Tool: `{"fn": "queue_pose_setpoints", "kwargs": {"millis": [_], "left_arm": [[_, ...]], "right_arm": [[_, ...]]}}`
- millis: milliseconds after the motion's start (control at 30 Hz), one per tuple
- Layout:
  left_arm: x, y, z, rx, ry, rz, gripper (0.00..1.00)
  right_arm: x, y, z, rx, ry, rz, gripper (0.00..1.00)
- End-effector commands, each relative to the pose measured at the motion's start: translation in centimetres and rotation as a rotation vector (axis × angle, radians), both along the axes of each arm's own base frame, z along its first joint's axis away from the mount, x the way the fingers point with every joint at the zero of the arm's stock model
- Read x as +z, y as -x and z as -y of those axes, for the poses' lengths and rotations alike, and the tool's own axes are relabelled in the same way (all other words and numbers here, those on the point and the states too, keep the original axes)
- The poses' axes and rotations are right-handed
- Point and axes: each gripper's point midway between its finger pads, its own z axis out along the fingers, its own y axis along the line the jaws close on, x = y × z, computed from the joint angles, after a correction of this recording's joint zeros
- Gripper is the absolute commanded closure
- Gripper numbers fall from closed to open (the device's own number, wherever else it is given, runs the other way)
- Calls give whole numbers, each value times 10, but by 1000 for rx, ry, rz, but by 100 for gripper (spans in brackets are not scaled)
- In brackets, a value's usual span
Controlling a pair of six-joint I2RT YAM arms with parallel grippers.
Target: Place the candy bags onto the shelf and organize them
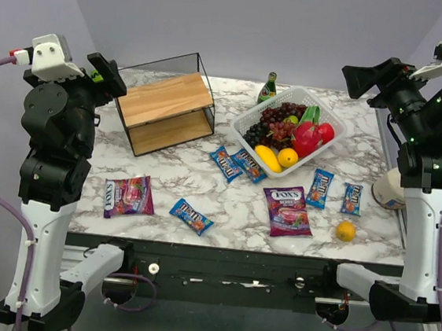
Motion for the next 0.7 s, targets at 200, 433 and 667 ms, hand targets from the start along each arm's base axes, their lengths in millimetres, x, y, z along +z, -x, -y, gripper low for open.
{"fn": "queue_pose_setpoints", "kwargs": {"millis": [200, 433, 667], "left_arm": [[-23, 22, -9, 35, 32, 22, 1], [-131, 22, -34, 261, 152, -366, 1], [-268, 35, -27, 331, 367, -668, 1]], "right_arm": [[-32, -14, 1, -3, 0, -200, 0], [-108, -16, -66, 248, -27, -387, 0], [-175, 8, -154, 481, 55, -502, 0]]}}
